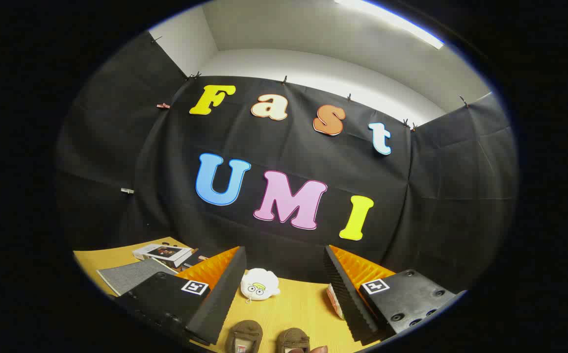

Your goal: Open the storage box then place both shoes into the box .Put the left shoe in first, then the right shoe, with the right side of both shoes facing outward in a uniform manner.

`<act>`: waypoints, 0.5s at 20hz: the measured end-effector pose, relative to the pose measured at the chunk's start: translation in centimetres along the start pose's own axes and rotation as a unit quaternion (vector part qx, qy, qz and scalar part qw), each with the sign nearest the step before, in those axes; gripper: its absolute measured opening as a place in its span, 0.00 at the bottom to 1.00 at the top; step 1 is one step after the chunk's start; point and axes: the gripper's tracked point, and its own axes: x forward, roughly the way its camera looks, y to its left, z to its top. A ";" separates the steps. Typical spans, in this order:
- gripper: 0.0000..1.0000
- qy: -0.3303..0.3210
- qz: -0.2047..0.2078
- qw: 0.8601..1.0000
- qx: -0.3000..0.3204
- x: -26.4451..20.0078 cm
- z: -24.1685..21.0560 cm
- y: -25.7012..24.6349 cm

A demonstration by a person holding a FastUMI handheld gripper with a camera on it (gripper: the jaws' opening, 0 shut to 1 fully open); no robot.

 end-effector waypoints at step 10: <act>0.97 0.016 0.013 1.000 0.010 -0.1 -1.0 0.5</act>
